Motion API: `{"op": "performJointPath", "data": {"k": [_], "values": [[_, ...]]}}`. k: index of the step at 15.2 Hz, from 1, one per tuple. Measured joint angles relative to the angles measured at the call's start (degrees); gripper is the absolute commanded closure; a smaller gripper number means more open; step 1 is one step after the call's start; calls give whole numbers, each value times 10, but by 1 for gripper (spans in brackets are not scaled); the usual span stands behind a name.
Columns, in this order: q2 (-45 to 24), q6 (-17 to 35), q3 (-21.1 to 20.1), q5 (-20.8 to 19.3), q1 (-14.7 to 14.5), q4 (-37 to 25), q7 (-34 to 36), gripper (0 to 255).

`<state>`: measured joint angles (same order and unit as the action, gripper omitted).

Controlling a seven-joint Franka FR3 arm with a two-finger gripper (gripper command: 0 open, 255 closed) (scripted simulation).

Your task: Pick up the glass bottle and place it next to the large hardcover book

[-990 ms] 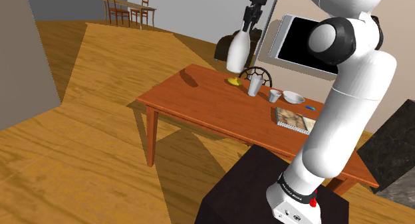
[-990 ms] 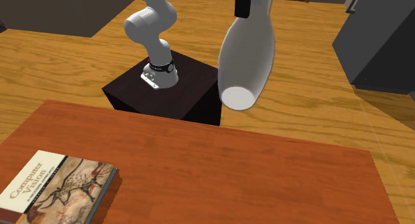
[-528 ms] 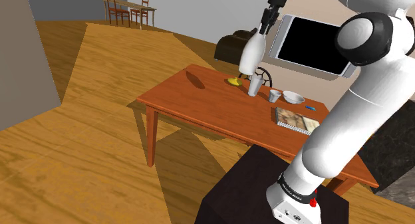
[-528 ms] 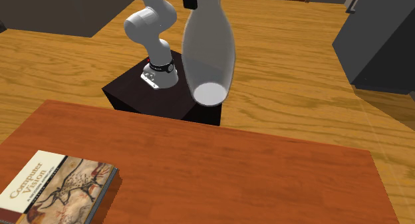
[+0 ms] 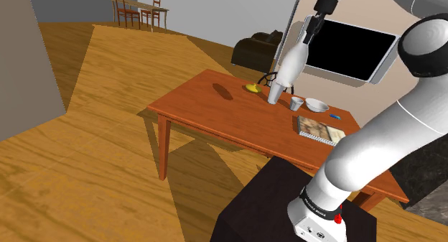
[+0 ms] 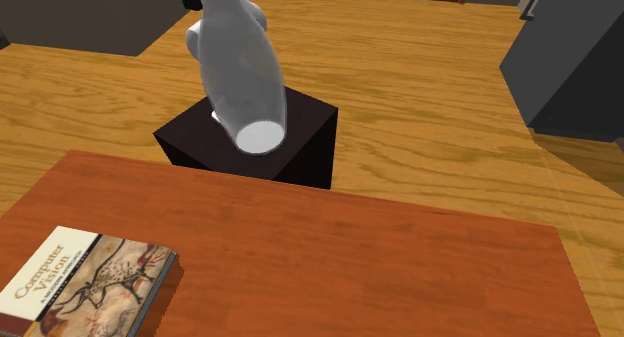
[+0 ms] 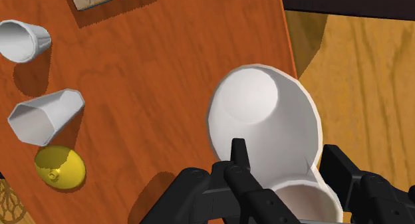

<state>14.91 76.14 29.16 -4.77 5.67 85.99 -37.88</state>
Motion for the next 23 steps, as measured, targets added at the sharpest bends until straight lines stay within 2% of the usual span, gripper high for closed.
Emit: {"op": "performJointPath", "data": {"k": [7,14,23], "values": [[80,-12,29,-47,30,54,-62,255],[122,-41,72,-85,55,53,-138,255],[142,-59,168,-132,73,23,-265,255]]}}
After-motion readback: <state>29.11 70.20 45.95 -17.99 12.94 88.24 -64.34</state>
